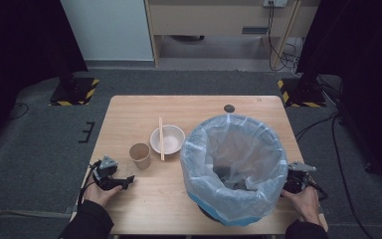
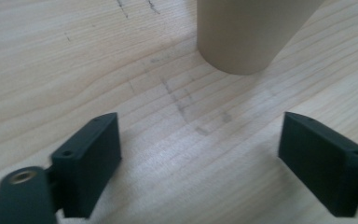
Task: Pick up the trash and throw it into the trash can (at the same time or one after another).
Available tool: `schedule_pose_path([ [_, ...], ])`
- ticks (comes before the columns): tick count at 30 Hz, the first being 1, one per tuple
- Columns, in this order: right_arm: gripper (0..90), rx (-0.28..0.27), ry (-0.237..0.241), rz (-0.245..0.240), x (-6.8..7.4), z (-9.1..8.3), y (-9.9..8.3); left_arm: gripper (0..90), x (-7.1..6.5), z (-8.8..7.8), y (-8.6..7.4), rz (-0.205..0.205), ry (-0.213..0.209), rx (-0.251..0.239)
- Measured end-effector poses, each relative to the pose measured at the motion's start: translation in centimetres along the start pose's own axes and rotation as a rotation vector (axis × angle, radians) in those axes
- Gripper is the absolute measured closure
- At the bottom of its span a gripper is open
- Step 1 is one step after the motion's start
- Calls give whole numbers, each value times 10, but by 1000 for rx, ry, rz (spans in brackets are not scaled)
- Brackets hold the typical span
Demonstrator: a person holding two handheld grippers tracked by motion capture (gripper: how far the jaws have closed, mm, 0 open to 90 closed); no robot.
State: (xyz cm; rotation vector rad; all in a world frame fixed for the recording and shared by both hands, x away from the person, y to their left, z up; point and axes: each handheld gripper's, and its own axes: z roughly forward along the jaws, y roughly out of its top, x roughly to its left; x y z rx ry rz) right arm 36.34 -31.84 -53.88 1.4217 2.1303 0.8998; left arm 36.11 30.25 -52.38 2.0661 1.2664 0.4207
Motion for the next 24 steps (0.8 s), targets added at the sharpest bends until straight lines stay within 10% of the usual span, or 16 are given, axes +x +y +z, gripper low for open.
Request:
schedule_pose_path([
  [13,25,3,3,-3,1,0,0,172,-3,-48,26,-37,98,-256],
  [24,20,4,-3,6,2,1,1,203,-12,-70,55,-25,82,-429],
])
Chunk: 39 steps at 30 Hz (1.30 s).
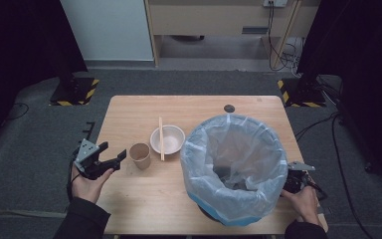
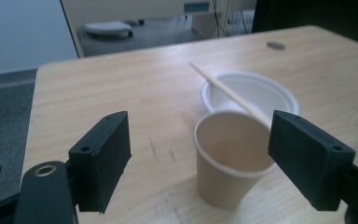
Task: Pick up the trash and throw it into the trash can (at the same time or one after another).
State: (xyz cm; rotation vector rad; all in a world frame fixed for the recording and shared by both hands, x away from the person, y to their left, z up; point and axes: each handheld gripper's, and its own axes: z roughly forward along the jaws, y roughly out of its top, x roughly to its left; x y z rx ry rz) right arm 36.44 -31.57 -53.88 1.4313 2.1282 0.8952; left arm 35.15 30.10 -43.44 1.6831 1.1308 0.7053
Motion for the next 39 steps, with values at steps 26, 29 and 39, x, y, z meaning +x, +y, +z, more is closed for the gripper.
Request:
schedule_pose_path([
  [26,26,-1,0,-3,1,0,0,415,4,71,-4,-6,5,129],
  [29,27,-3,3,-8,1,0,0,444,4,74,-8,-6,-7,160],
  [39,27,-2,14,-18,2,0,0,650,0,83,-20,3,-29,312],
])
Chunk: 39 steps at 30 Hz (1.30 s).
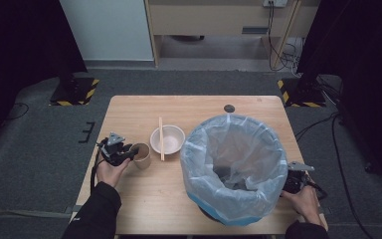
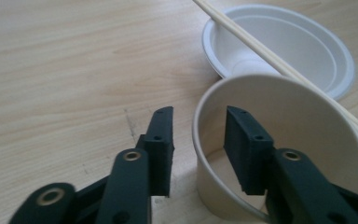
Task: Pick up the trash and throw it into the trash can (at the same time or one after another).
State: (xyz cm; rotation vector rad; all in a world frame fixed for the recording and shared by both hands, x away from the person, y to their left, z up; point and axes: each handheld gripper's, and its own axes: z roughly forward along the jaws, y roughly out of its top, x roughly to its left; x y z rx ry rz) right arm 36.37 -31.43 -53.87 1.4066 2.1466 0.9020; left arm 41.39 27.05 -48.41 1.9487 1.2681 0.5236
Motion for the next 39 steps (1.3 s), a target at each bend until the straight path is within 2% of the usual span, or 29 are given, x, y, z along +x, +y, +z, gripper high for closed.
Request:
schedule_pose_path([
  [6,27,1,3,-1,0,0,0,783,-2,-1,0,-24,-11,20],
  [9,27,0,5,-3,0,0,0,809,-2,-4,2,-38,-21,12],
  [12,27,0,5,-3,0,0,0,815,-3,-6,3,-31,-19,12],
  [16,27,0,5,-3,0,0,0,816,-3,-15,6,-46,-29,-16],
  [19,27,0,5,-3,0,0,0,816,-4,-29,11,-49,-19,-72],
  [24,26,0,5,-4,0,0,0,816,-3,-50,20,-61,-27,-168],
  [26,26,0,6,-4,0,0,0,816,-3,-53,22,-63,-27,-183],
  [27,26,0,6,-5,0,0,0,816,-3,-61,25,-68,-26,-229],
  [35,25,1,7,-5,0,0,0,816,-3,-91,39,-79,-28,-362],
  [39,24,0,7,-7,0,0,0,815,-6,-104,45,-77,-38,-412],
])
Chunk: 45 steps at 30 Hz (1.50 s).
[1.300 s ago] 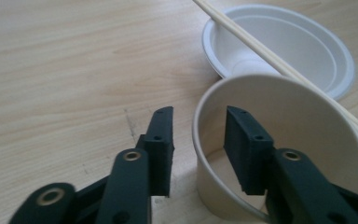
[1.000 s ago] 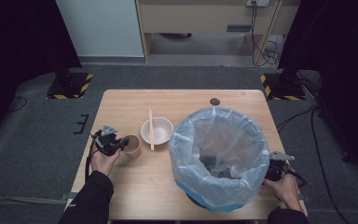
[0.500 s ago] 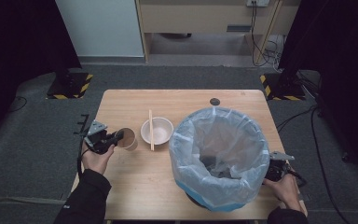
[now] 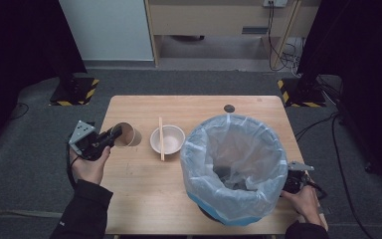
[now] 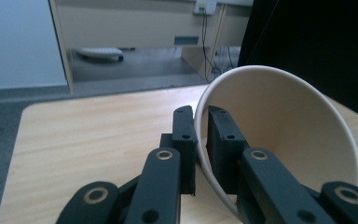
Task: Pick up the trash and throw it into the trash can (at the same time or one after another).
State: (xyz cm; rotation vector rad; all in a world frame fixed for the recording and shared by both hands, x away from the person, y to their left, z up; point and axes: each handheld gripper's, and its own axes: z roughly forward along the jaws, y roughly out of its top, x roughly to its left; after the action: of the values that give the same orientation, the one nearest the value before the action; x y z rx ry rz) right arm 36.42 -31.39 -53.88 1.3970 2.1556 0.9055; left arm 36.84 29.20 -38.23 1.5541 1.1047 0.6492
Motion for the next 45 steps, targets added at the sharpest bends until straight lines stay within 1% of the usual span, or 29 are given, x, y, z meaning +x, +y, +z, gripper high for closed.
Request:
schedule_pose_path([
  [2,24,1,0,2,0,0,0,815,-2,-4,5,-2,-14,-22],
  [9,23,1,1,0,0,0,0,815,-12,-17,20,13,-37,-105],
  [12,23,1,0,0,0,0,0,815,-17,-22,26,20,-50,-132],
  [13,23,1,1,0,0,0,0,815,-17,-22,26,20,-50,-132],
  [15,23,1,1,0,0,0,0,815,-23,-27,31,28,-59,-161],
  [18,23,1,1,-1,0,0,0,815,-29,-32,36,39,-68,-185],
  [19,23,1,1,-1,0,0,0,815,-29,-32,36,39,-68,-185],
  [20,23,1,1,-1,0,0,0,815,-33,-34,39,43,-81,-201],
  [22,23,1,1,0,0,0,0,815,-37,-37,42,52,-86,-219],
  [23,23,1,1,0,0,0,0,815,-37,-37,42,52,-86,-219],
  [24,22,1,2,-2,0,0,0,815,-41,-38,43,49,-102,-225],
  [27,22,1,3,-1,0,0,0,815,-50,-41,47,60,-121,-244],
  [29,22,1,3,-2,0,0,0,815,-52,-42,48,65,-127,-248],
  [30,22,1,3,-1,0,0,0,815,-56,-43,51,74,-137,-260],
  [34,21,1,4,0,0,1,0,815,-61,-47,57,73,-162,-288],
  [35,20,1,5,0,0,1,1,815,-61,-47,57,73,-162,-288],
  [36,20,1,5,-1,0,1,1,815,-65,-49,60,81,-171,-302],
  [39,20,2,5,-1,0,1,1,815,-69,-52,65,100,-178,-320],
  [44,20,2,5,-1,0,1,1,815,-78,-56,73,114,-198,-359],
  [45,20,2,5,-1,0,1,1,815,-78,-56,73,114,-198,-359],
])
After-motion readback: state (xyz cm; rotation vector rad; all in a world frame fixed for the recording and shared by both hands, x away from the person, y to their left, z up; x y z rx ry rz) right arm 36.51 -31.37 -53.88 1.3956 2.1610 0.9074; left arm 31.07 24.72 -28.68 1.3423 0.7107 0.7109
